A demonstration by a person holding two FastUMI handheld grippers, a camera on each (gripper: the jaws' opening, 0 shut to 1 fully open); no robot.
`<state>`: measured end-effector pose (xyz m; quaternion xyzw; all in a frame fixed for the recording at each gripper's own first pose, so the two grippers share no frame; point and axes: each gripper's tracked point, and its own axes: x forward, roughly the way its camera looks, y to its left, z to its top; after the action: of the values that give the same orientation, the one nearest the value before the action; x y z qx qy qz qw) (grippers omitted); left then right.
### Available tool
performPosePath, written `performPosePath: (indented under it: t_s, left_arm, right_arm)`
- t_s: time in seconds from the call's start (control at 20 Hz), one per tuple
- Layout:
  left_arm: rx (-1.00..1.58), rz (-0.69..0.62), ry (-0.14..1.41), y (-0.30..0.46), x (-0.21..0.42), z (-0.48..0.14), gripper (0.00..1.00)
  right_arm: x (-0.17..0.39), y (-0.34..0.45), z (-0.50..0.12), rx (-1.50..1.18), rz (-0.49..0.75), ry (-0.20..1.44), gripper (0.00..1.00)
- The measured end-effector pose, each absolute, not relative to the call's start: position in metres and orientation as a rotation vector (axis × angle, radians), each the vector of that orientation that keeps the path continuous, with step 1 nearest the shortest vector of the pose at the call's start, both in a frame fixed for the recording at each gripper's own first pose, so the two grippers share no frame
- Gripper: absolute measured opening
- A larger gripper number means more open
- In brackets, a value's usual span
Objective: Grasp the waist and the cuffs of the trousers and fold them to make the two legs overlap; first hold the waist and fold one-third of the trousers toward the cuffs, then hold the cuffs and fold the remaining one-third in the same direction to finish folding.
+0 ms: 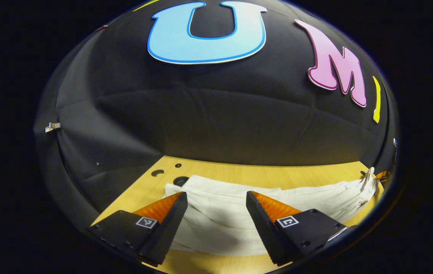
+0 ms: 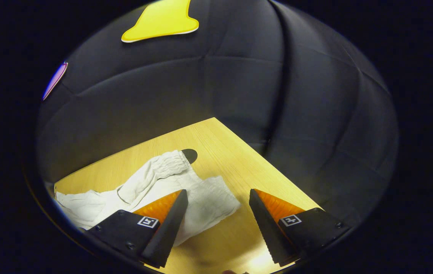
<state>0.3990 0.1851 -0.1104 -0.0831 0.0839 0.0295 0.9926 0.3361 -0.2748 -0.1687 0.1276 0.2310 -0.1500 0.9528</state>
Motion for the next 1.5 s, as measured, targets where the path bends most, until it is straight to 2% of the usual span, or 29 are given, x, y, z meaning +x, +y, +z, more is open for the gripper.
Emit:
performPosePath:
  t_s: [0.3,0.35,0.4,0.55,0.6,0.65,0.7,0.75,0.8,0.85,0.9,0.95,1.0,1.1,1.25,1.5]
  left_arm:
    - [-0.194,0.102,0.179,0.179,0.388,-0.103,0.99]
    - [-0.172,0.11,0.192,0.177,0.383,-0.103,0.98]
    - [-0.153,0.113,0.212,0.174,0.374,-0.105,0.98]
    - [-0.152,0.116,0.273,0.156,0.351,-0.105,0.98]
    - [-0.149,0.117,0.289,0.151,0.344,-0.104,0.98]
    - [-0.139,0.115,0.301,0.146,0.337,-0.101,0.98]
    - [-0.13,0.112,0.307,0.139,0.331,-0.098,0.98]
    - [-0.142,0.092,0.316,0.128,0.325,-0.096,0.98]
    - [-0.165,0.035,0.334,0.11,0.318,-0.095,0.98]
    - [-0.171,-0.011,0.348,0.095,0.309,-0.095,0.97]
    - [-0.157,-0.031,0.351,0.086,0.306,-0.095,0.97]
    - [-0.13,-0.057,0.344,0.077,0.301,-0.09,0.96]
    - [-0.112,-0.073,0.336,0.071,0.299,-0.086,0.96]
    - [-0.098,-0.099,0.317,0.062,0.296,-0.08,0.96]
    - [-0.13,-0.112,0.313,0.069,0.286,-0.078,0.96]
    - [-0.164,-0.045,0.31,0.128,0.268,-0.081,0.97]
  right_arm:
    - [0.337,-0.271,-0.182,0.259,-0.278,0.494,0.99]
    - [0.339,-0.271,-0.182,0.253,-0.276,0.481,0.94]
    - [0.339,-0.27,-0.185,0.254,-0.272,0.485,0.99]
    - [0.335,-0.268,-0.18,0.239,-0.277,0.468,0.96]
    - [0.334,-0.265,-0.179,0.252,-0.285,0.468,0.93]
    - [0.338,-0.265,-0.178,0.255,-0.291,0.464,0.8]
    - [0.337,-0.258,-0.178,0.267,-0.278,0.472,0.77]
    - [0.338,-0.251,-0.178,0.264,-0.267,0.464,0.57]
    - [0.339,-0.243,-0.184,0.265,-0.246,0.471,0.55]
    - [0.339,-0.243,-0.183,0.236,-0.248,0.455,0.28]
    - [0.341,-0.244,-0.184,0.2,-0.245,0.453,0.28]
    - [0.341,-0.242,-0.184,0.181,-0.231,0.458,0.21]
    - [0.34,-0.241,-0.184,0.187,-0.225,0.467,0.22]
    - [0.339,-0.243,-0.174,0.189,-0.207,0.461,0.11]
    - [0.331,-0.239,-0.145,0.092,-0.21,0.418,0.11]
    - [0.315,-0.224,-0.097,0.01,-0.189,0.279,0.11]
